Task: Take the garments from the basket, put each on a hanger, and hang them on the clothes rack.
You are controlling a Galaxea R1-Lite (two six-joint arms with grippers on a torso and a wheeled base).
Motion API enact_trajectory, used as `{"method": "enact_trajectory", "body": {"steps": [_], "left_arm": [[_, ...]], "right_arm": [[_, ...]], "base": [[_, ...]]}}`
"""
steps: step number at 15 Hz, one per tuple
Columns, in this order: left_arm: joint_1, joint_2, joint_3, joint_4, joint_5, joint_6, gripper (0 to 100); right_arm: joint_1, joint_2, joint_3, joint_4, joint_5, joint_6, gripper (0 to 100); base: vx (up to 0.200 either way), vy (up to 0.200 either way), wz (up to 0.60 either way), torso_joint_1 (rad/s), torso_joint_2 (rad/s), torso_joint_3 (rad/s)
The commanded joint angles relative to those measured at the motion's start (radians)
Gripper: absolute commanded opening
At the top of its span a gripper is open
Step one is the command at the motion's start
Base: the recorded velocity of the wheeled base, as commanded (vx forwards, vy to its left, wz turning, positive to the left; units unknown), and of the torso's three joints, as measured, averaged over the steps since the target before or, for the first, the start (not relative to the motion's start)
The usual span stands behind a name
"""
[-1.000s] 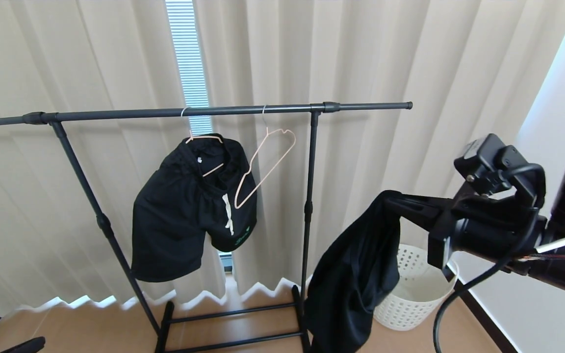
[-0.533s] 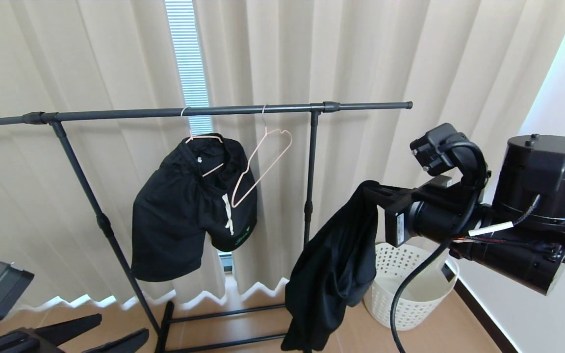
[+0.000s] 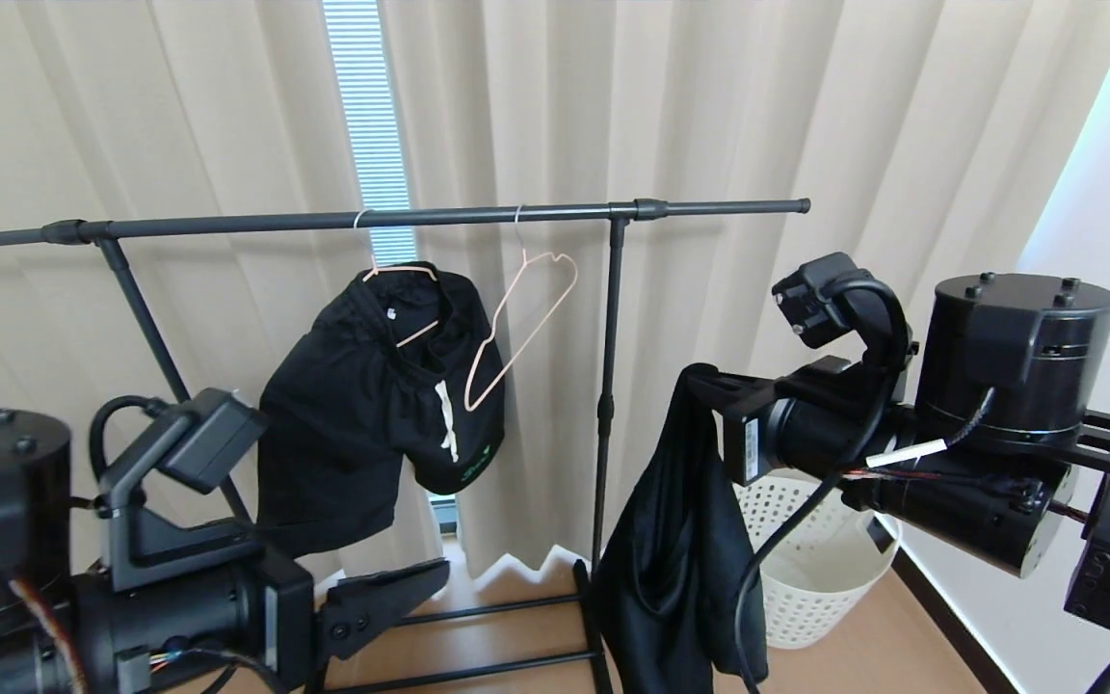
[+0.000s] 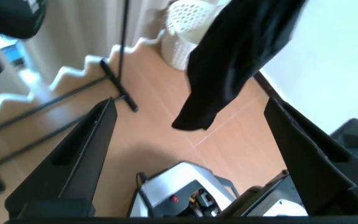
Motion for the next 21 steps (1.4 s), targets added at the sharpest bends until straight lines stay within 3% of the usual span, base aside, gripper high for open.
{"method": "enact_trajectory", "body": {"steps": [1,7,10,13,21], "left_arm": [[-0.042,0.119,-0.049,-0.005,0.005,0.012,100],[-0.06,0.129,0.023,-0.062,0.009,-0.085,100],[-0.103,0.211,0.03,-0.117,0.078,-0.238,100],[-0.105,0.237,0.02,-0.122,0.106,-0.256,100],[-0.111,0.254,0.014,-0.122,0.115,-0.26,100]], "right_arm": [[0.01,0.034,-0.012,-0.004,-0.028,0.035,0],[0.047,0.091,0.016,-0.154,-0.039,0.115,0],[0.091,0.13,0.051,-0.228,-0.08,0.148,0],[0.094,0.143,0.094,-0.329,-0.082,0.15,0],[0.125,0.166,0.088,-0.335,-0.082,0.148,0]], "base": [[0.0,0.0,0.0,0.0,0.0,0.0],[0.0,0.0,0.0,0.0,0.0,0.0],[0.0,0.0,0.0,0.0,0.0,0.0],[0.0,0.0,0.0,0.0,0.0,0.0],[0.0,0.0,0.0,0.0,0.0,0.0]]}}
